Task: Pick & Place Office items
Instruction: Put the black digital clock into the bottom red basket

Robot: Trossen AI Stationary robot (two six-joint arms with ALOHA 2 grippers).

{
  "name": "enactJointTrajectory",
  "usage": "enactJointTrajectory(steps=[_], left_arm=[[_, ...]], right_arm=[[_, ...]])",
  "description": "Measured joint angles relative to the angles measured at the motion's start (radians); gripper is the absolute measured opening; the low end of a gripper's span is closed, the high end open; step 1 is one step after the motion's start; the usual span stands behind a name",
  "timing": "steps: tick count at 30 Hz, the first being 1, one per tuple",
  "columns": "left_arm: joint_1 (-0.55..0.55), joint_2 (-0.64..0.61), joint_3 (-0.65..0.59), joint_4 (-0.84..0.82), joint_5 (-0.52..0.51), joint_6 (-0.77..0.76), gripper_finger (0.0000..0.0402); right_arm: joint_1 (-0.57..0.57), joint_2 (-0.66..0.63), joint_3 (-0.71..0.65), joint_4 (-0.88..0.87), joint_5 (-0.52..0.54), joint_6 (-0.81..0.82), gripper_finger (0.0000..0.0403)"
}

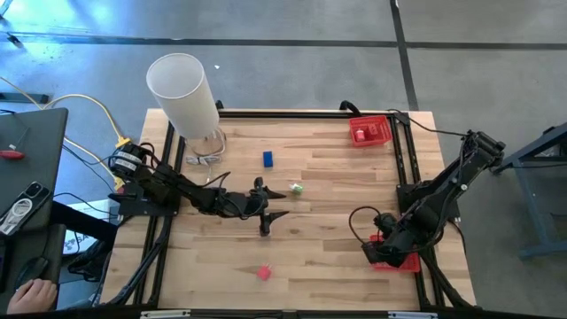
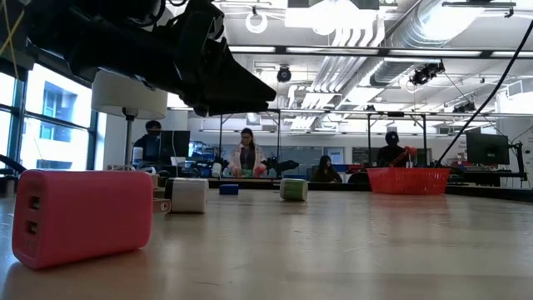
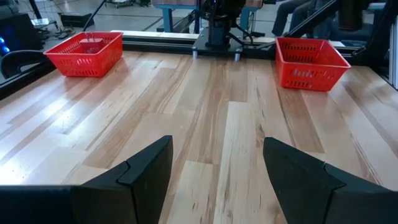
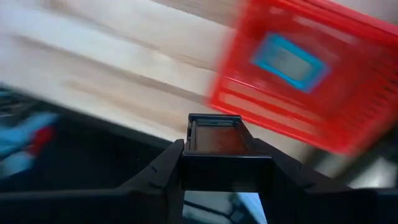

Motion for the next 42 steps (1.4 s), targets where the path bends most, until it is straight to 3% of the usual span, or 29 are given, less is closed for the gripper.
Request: enactJointTrajectory(steps=[6, 17, 27, 35, 42], left_arm=[[-0.002, 0.000, 0.000, -0.006, 0.000, -0.001, 0.0245], [-0.003, 0.000, 0.000, -0.006, 0.000, -0.009, 0.0245], [-0.017, 0.000, 0.000, -0.005, -0.003, -0.031, 0.0245], [-0.028, 0.000, 0.000, -0.010, -0.002, -0.031, 0.0245], [-0.028, 0.000, 0.000, -0.012, -0.002, -0.030, 0.0245]], right_arm=[[0.002, 0.041, 0.000, -0.115, -0.177, 0.032, 0.0143], [0.002, 0.129, 0.000, -0.173, -0.278, 0.011, 0.0145], [0.002, 0.152, -0.001, -0.207, -0.191, -0.034, 0.0145], [0.002, 0.152, -0.005, -0.249, -0.168, -0.032, 0.0146], [0.002, 0.152, -0.088, -0.204, -0.194, -0.022, 0.0146]])
